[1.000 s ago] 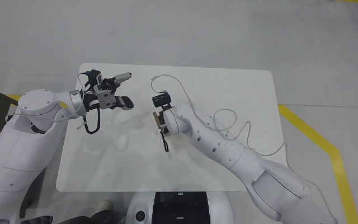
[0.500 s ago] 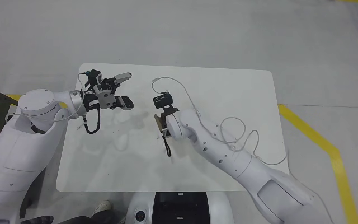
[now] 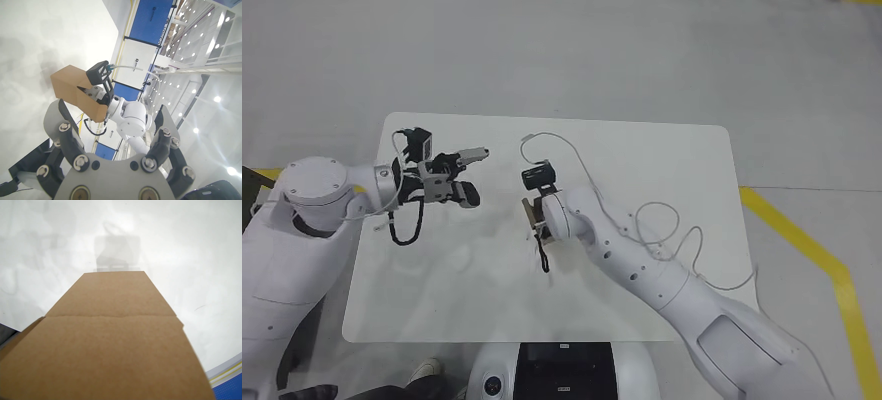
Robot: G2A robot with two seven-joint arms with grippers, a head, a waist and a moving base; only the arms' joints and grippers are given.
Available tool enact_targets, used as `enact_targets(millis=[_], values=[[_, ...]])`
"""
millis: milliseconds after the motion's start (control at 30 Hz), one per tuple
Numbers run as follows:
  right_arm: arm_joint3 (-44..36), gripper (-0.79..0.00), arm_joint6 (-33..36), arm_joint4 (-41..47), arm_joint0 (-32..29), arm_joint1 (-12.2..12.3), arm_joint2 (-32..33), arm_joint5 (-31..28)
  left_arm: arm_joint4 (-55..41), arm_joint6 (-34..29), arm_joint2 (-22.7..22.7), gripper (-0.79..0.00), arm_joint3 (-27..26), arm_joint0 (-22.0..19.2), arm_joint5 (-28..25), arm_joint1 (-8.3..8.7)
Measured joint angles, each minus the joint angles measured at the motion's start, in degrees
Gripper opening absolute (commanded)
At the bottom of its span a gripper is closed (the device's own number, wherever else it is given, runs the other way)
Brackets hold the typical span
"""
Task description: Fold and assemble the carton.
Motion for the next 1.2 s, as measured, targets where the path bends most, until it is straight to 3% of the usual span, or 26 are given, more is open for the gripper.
enact_targets(millis=[200,700,1200], values=[[2.5,-0.785,0.1,1.3,1.2,-1.1,0.3,0.7,6.0,-4.0,4.6,0.0,0.3,-3.0,-0.9,-0.28],[8.2,-0.785,-0.4,4.2,3.8,-3.4,1.1,1.9,11.5,-4.0,14.1,0.0,4.3,-8.2,-4.9,-2.4],[9.9,-0.785,-0.9,3.9,4.5,-4.4,2.3,1.6,13.2,-4.8,15.9,0.0,7.0,-9.5,-4.7,-3.15]])
